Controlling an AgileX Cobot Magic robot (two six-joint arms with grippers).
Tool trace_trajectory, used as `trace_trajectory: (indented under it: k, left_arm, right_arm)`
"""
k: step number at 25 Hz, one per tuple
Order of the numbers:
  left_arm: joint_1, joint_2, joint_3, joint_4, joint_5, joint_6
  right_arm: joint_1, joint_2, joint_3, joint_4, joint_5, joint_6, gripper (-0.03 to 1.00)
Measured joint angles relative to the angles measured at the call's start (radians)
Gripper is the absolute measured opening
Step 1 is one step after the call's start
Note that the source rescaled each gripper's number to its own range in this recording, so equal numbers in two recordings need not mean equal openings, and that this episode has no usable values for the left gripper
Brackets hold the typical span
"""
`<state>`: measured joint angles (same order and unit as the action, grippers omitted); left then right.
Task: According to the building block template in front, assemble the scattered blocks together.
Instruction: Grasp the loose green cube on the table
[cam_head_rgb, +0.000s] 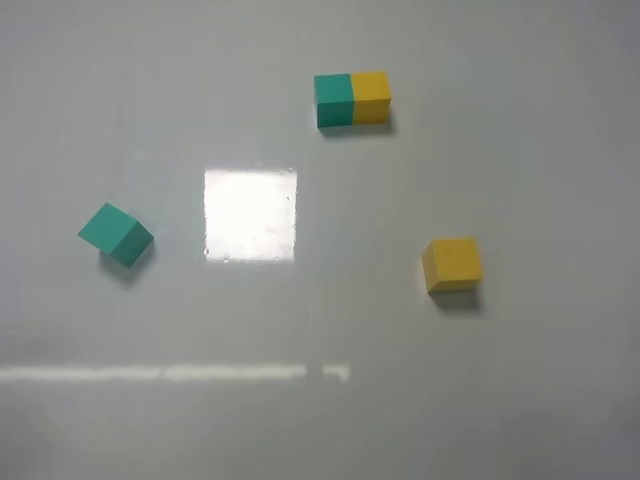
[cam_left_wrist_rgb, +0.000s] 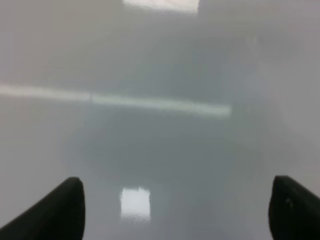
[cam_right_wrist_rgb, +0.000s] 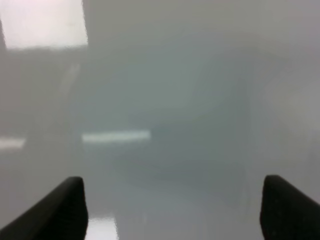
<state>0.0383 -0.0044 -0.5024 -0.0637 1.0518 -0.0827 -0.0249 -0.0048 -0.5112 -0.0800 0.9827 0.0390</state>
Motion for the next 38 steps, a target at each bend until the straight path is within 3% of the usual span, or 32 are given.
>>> trace_trajectory:
  k: [14,19,24,32,38]
  left_arm:
    - [0.0,0.0,0.0,0.0,-0.001,0.0]
    - [0.0,0.0,0.0,0.0,-0.001,0.0]
    - [0.0,0.0,0.0,0.0,-0.001,0.0]
    - [0.0,0.0,0.0,0.0,-0.001,0.0]
    - [0.0,0.0,0.0,0.0,-0.001,0.0]
  right_arm:
    - [0.0,0.003,0.0,0.0,-0.011,-0.008,0.66]
    - [0.0,0.198,-0.111,0.024,-0.034,-0.154,0.67]
    - [0.051,0.489,-0.344,0.061,-0.045,-0.263,0.93]
    - [0.249,0.815,-0.695,0.072,-0.004,-0.43,1.0]
    - [0.506,1.006,-0.861,0.026,0.009,-0.401,1.0]
